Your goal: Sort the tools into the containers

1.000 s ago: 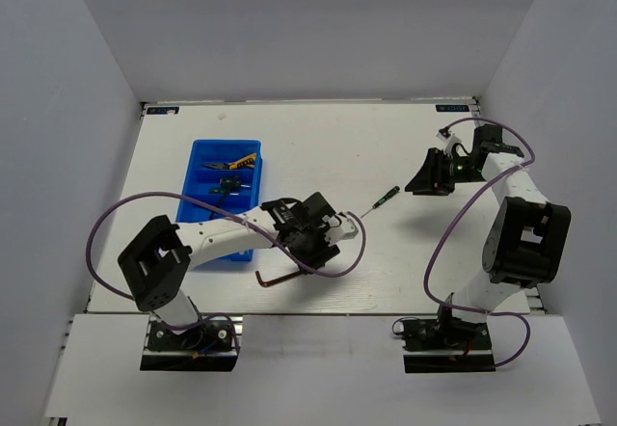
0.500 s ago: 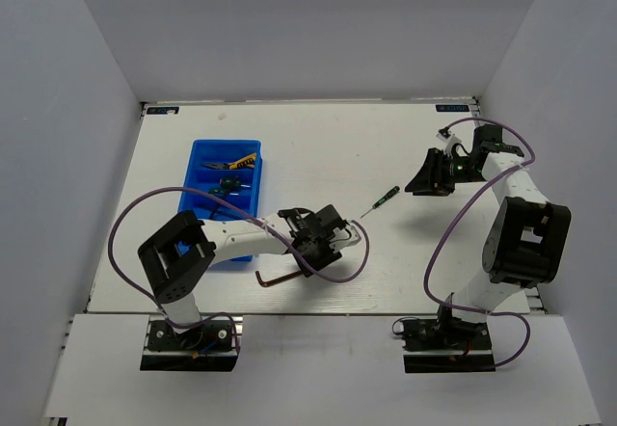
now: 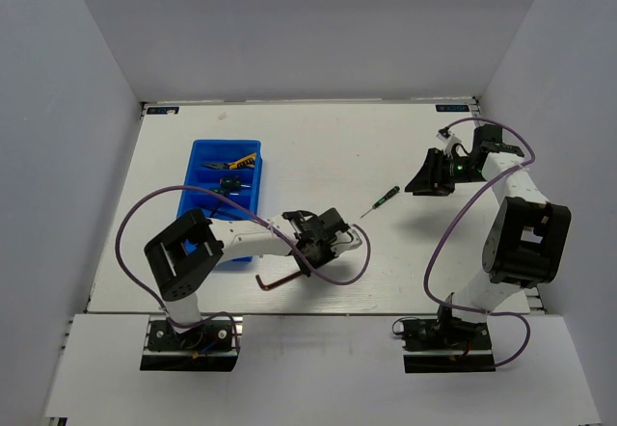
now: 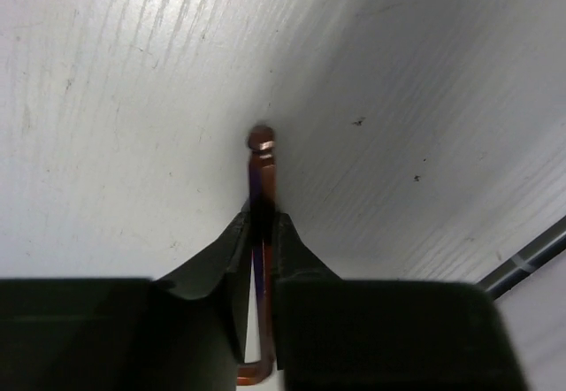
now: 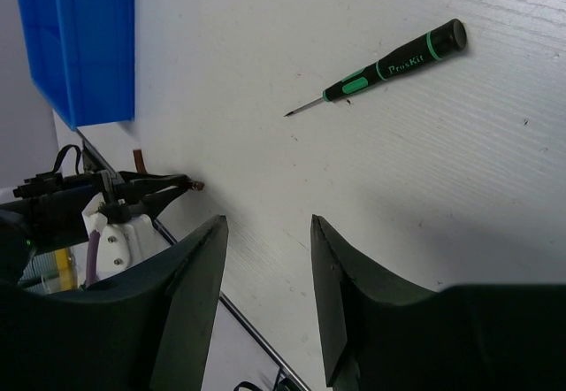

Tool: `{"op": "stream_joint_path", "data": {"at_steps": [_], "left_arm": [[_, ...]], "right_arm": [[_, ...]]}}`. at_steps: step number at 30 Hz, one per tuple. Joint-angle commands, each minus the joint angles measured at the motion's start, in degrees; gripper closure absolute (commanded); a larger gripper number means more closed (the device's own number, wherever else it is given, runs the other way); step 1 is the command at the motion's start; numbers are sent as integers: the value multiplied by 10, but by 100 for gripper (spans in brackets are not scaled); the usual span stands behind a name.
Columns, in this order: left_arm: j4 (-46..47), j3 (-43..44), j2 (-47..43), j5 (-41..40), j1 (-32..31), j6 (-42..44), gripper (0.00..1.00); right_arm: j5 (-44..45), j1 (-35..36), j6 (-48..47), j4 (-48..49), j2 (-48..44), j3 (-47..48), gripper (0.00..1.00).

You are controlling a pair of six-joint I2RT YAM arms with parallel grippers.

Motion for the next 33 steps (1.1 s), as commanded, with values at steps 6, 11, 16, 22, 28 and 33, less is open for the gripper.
{"op": "stream_joint_path", "data": {"at_steps": [6,11,16,22,28,33], "left_arm": [[-23,18,25,-9,-3,2,100],[-69,137,-54,-52,-3,18,100],[-106,228,-105,-62,5,57,100],[-81,213,-150,-198,35,96,100],[82,99,-261,-294,130,133,100],[133,66,-244,-289,215,133,100]], "right_arm": [[-12,-5,-8,-6,-4,20,51],[-13,-5,-9,-4,-1,19,51],[-12,-5,-10,-3,-2,20,51],[-13,-6,-10,-4,-1,21,51],[-18,-5,-8,-3,-3,21,51],[-21,-5,-7,-4,-5,20,51]]}}
